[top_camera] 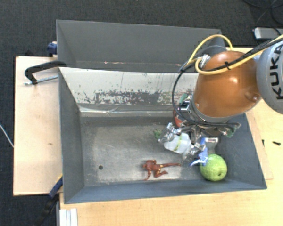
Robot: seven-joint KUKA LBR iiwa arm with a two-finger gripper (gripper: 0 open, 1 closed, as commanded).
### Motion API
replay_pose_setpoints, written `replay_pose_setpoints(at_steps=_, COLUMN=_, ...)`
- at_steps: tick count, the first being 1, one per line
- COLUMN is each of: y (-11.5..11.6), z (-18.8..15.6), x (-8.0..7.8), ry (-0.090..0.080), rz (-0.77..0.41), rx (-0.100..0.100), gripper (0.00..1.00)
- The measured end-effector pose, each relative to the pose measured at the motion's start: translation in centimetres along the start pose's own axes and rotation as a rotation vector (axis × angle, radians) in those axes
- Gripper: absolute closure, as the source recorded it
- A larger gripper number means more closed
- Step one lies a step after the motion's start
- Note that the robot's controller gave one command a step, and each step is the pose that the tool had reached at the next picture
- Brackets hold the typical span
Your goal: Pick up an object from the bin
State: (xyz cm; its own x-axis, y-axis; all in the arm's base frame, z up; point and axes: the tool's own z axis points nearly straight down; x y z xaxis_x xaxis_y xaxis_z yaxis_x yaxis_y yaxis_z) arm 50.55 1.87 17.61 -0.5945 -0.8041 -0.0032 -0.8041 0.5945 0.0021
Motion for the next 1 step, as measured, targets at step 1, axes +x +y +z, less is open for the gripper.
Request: replay_pose_setpoints(at_steps=1, y=-0.26, z=-3.43, x=-0.49, ry=-0.007, rz=0.077, rx=0.01, gripper=1.0)
